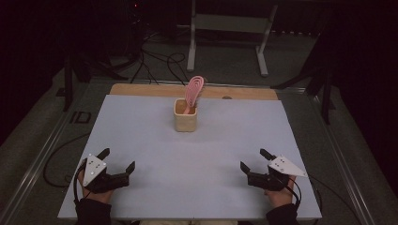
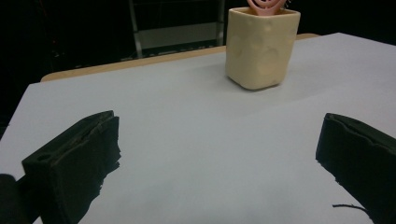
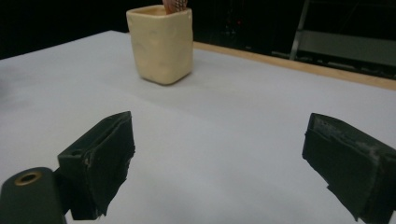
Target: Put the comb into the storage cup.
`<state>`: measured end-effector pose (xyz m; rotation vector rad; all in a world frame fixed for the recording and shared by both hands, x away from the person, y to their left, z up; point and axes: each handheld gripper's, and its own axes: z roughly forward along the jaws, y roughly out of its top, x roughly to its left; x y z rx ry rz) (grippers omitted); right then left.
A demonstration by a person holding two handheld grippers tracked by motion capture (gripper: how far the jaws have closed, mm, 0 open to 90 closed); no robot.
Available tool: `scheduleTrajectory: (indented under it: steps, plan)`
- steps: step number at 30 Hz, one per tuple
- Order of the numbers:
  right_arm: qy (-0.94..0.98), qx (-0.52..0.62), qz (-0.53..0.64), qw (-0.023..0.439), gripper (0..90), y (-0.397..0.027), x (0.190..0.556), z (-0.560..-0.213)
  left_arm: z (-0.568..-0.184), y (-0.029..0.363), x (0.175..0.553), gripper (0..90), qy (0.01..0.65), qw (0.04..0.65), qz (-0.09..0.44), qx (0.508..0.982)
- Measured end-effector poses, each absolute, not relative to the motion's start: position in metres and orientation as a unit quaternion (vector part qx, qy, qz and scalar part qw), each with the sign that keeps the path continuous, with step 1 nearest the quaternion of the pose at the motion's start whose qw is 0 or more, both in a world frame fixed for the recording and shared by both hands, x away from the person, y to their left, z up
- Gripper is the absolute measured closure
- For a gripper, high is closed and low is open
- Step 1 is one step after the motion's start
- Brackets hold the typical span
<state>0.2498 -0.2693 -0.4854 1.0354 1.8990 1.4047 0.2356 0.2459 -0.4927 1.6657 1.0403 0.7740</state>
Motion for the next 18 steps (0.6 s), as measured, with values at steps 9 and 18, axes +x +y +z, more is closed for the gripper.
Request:
scheduleTrajectory:
  steps: [9, 18]
  plan:
    - [0.703, 0.382, 0.525, 0.291, 9.0, -0.2737, 0.2505, -0.4881, -0.4937, 0.2448, 0.2369, 0.0, 0.426, 0.492, 0.313, 0.692]
    - [0.719, 0.376, 0.509, 0.286, 8.9, -0.2679, 0.2509, -0.4903, -0.4985, 0.2406, 0.2417, 0.0, 0.436, 0.474, 0.298, 0.705]
